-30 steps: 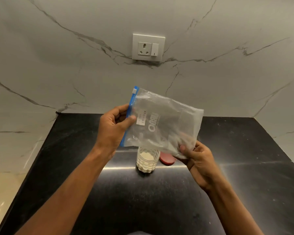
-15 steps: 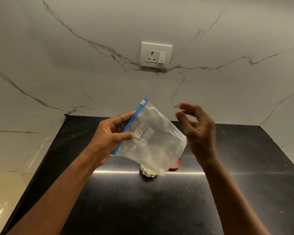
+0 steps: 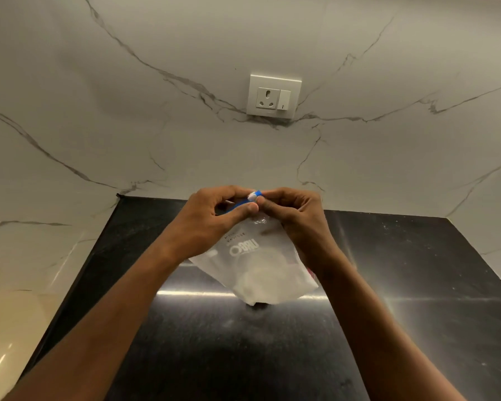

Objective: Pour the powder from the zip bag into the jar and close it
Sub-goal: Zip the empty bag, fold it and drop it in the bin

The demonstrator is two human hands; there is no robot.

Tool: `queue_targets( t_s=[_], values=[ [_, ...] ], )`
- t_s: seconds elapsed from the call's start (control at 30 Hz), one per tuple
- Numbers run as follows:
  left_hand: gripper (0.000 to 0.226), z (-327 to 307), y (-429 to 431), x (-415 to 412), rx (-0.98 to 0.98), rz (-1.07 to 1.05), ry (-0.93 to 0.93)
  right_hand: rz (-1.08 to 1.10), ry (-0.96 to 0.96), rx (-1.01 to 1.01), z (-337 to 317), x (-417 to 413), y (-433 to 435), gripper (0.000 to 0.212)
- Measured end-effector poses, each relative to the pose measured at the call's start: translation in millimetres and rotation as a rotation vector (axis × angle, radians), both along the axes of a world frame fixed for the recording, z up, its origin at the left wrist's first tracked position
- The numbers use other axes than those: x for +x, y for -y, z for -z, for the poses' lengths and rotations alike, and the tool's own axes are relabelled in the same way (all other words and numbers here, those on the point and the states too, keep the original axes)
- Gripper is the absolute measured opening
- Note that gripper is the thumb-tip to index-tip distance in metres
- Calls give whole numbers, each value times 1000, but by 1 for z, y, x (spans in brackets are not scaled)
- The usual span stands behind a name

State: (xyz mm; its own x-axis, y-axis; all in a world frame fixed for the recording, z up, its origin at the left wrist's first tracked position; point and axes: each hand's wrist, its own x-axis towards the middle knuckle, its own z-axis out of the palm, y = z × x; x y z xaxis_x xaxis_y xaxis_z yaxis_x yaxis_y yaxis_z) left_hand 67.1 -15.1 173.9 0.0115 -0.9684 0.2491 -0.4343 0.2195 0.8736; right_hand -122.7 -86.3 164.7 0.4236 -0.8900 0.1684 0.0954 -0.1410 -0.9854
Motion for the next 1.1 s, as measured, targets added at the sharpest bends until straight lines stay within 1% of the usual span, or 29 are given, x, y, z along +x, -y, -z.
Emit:
queue_targets(
  t_s=[0.1,0.17,0.23,0.3,0.37,0.5,0.63,0.73,0.83,0.93,1.0,1.07,1.1],
  values=[
    [25,-3,3,-10,-67,-69,-49,69,57,76,-6,2,-6,6],
    [20,-1,4,-11,-56,-80,-53,97,62,95,-7,2,-7,6],
    [16,-2,4,-9,-21,-58,-104,89,69,118,-8,0,-9,6],
    [23,-4,2,-8,9,-33,-180,69,89,141,-9,-1,-11,5],
    [28,-4,1,-9,1,-36,-204,47,96,161,-10,-2,-11,6],
    [23,-3,1,-10,-25,-73,-215,17,143,225,-10,3,-12,6],
    [14,2,0,3,30,-107,-229,125,198,256,-18,2,-4,11],
    [21,8,-8,19,68,-101,-259,189,208,266,-23,-8,9,11],
    [24,13,-15,32,75,-101,-283,200,224,275,-25,-14,15,11],
    [18,17,-18,36,76,-109,-296,208,241,296,-23,-17,18,12],
    [20,18,-20,36,72,-133,-304,219,263,316,-21,-18,19,13],
    [23,18,-20,35,56,-185,-359,203,287,357,-20,-19,20,13],
    [26,18,-20,32,65,-186,-440,194,302,390,-21,-19,20,11]
  ],
)
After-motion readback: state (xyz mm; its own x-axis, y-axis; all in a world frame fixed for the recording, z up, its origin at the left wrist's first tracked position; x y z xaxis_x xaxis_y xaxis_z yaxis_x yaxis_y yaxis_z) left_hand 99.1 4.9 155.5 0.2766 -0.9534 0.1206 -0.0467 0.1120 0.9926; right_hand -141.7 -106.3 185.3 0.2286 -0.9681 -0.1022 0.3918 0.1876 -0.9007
